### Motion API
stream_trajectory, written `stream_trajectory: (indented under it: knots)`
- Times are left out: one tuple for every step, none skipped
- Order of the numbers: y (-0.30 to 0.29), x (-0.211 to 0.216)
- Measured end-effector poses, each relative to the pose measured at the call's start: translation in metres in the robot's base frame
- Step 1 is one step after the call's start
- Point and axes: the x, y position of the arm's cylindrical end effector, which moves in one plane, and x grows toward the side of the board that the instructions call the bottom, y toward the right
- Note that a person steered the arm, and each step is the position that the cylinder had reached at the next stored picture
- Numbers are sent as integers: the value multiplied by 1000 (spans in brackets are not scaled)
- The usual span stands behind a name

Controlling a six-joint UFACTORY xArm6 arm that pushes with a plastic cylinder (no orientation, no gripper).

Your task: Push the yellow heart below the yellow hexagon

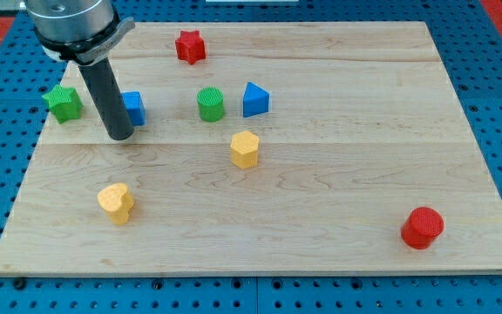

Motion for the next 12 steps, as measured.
stream_trajectory:
  knots:
    - [-3, -15]
    - [2, -4]
    - [70, 21]
    - [120, 44]
    - [201, 44]
    - [223, 44]
    - [223, 45]
    - [224, 37]
    - [224, 40]
    - [183, 128]
    - [79, 180]
    - [-20, 159]
